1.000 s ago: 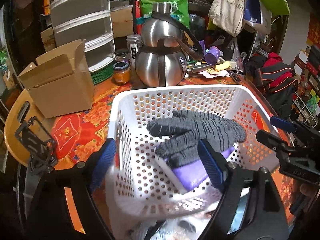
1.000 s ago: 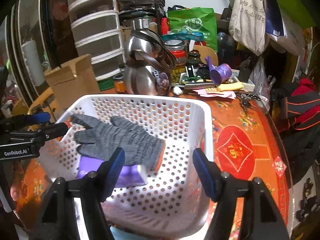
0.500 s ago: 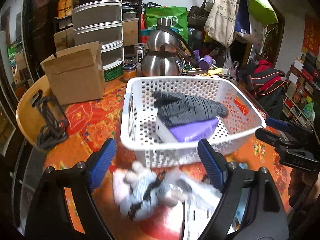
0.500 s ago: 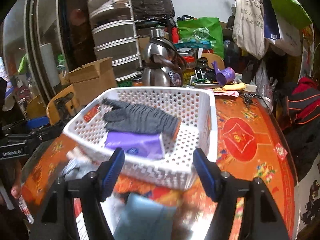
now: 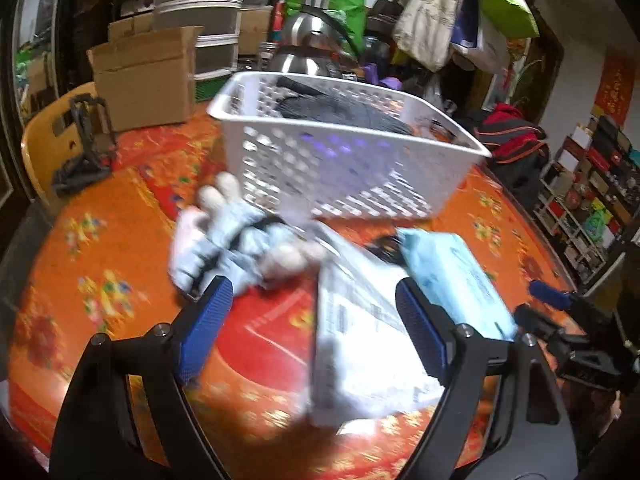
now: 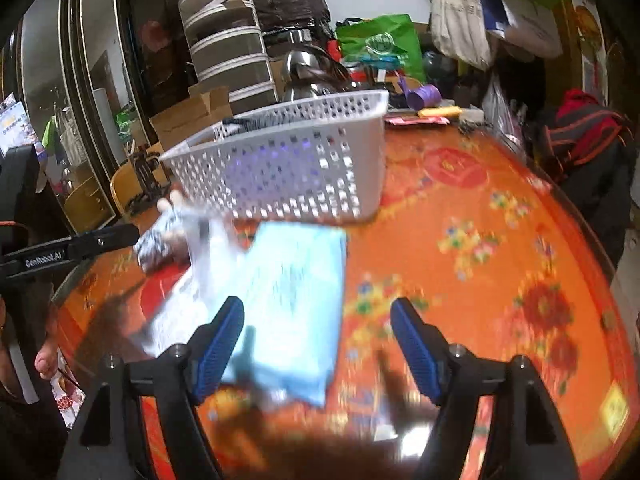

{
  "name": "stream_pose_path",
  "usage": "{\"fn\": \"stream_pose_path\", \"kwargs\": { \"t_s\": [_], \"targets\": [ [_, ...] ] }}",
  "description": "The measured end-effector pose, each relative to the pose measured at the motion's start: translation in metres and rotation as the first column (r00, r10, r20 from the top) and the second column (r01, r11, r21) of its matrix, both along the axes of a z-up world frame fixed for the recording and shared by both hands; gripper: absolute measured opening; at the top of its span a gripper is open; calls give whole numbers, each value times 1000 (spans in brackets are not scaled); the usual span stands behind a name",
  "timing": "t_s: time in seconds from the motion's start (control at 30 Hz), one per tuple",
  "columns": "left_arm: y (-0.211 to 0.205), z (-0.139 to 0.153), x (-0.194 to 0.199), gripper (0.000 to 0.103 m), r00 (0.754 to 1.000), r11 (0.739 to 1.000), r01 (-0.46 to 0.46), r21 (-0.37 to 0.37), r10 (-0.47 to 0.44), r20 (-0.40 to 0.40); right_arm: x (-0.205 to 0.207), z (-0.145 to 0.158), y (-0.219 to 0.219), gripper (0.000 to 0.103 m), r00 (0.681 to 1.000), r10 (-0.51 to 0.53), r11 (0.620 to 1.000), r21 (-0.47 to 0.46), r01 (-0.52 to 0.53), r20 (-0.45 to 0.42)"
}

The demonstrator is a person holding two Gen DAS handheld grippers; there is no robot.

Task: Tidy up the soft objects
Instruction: 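Return the left gripper to the light-blue wipes pack and grasp it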

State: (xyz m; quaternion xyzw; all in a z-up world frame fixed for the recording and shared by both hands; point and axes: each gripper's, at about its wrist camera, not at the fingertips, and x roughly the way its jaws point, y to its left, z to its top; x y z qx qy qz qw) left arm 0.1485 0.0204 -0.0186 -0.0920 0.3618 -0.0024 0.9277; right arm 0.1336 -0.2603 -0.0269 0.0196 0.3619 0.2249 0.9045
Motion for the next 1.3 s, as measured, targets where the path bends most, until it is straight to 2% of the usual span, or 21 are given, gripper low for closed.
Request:
{"fn": "stream_pose_path", "kwargs": {
  "t_s": [0.17, 0.3, 0.43, 0.6, 0.73, 0.9, 1.0, 1.1, 1.3],
  "targets": [
    [-34, -14, -13, 81, 998, 998, 61, -6, -61, 4, -10, -11, -18, 75, 1000, 16, 995, 102, -14, -20],
    [-62, -21, -9, 81, 996, 996, 92, 6, -92, -18, -7, -17, -25, 74, 999, 31, 991, 129, -27, -28],
    [-86, -23, -4, 78, 994, 994, 107, 27, -106, -29, 0, -24, -22, 65, 997, 57, 989, 141, -50, -50],
    [-107, -34, 5, 65, 990, 991, 125, 53, -122, -64, -1, -30, -17, 59, 994, 99, 985, 146, -91, -51],
    [-115, -37, 10, 54, 990, 990, 129, 60, -125, -60, -1, -31, -14, 46, 990, 129, 981, 151, -120, -57],
    [-127, -38, 10, 54, 986, 984, 163, 69, -160, -53, 0, -32, -14, 43, 986, 153, 977, 162, -141, -62],
    [-125, -39, 10, 54, 981, 981, 190, 27, -188, -56, 0, -32, -13, 43, 984, 166, 975, 159, -154, -66],
    [-125, -40, 9, 56, 979, 979, 202, 21, -201, -41, 0, -33, -18, 43, 983, 169, 973, 174, -154, -73],
    [-126, -44, 11, 56, 975, 976, 219, 2, -218, -43, 0, -35, -16, 43, 980, 177, 976, 145, -163, -88]
  ]
}}
